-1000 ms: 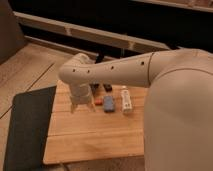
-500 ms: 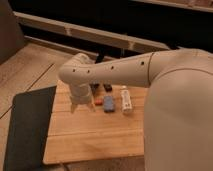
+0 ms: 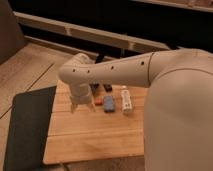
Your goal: Place the pepper on the white sponge
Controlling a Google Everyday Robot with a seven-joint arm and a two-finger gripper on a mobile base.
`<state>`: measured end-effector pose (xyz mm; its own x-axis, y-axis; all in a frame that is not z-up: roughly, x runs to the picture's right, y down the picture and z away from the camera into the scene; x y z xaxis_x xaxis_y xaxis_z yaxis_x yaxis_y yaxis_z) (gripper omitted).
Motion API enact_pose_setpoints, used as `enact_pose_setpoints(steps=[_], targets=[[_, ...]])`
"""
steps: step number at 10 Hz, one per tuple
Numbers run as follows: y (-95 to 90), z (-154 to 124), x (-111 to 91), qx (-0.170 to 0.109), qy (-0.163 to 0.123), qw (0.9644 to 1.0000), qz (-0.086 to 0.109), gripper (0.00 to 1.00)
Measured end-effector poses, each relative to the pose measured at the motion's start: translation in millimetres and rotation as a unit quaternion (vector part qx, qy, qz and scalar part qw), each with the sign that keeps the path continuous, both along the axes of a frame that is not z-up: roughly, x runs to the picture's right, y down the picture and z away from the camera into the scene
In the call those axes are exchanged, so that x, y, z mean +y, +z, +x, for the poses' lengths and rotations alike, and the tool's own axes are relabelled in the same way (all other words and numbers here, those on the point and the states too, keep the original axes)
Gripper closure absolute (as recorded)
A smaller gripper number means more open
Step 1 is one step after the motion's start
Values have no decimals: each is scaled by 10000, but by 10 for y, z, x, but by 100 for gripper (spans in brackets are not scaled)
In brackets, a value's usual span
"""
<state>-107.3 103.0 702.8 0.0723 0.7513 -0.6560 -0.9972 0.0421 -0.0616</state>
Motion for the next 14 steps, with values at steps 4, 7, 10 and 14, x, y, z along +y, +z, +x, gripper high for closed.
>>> enact_pose_setpoints(steps=[4, 7, 10, 14], targets=[[0, 0, 0, 0, 0, 10000, 0, 35], [0, 0, 0, 0, 0, 10000, 0, 35], [5, 0, -11, -6, 0, 10000, 14, 35], [132, -59, -294, -688, -415, 9962, 344, 35]])
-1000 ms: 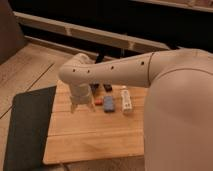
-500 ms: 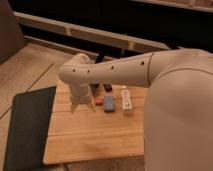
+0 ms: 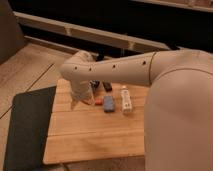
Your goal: Place the pepper on the white sponge
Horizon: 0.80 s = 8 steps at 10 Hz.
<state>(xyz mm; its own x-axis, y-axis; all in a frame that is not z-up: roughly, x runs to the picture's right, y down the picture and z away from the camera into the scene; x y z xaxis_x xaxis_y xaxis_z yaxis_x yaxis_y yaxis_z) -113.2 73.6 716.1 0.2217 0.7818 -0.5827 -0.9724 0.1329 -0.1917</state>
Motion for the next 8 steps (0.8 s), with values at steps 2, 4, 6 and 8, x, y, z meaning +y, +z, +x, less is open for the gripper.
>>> enact_pose_setpoints(steps=[2, 4, 6, 8], targets=[[35, -15, -200, -653, -615, 9958, 203, 35], [-44, 88, -298, -1314, -1446, 9806, 161, 35], [-164, 230, -316, -1910, -2237, 9557, -47, 35], [-283, 422, -393, -2398, -2879, 9269, -210, 35]])
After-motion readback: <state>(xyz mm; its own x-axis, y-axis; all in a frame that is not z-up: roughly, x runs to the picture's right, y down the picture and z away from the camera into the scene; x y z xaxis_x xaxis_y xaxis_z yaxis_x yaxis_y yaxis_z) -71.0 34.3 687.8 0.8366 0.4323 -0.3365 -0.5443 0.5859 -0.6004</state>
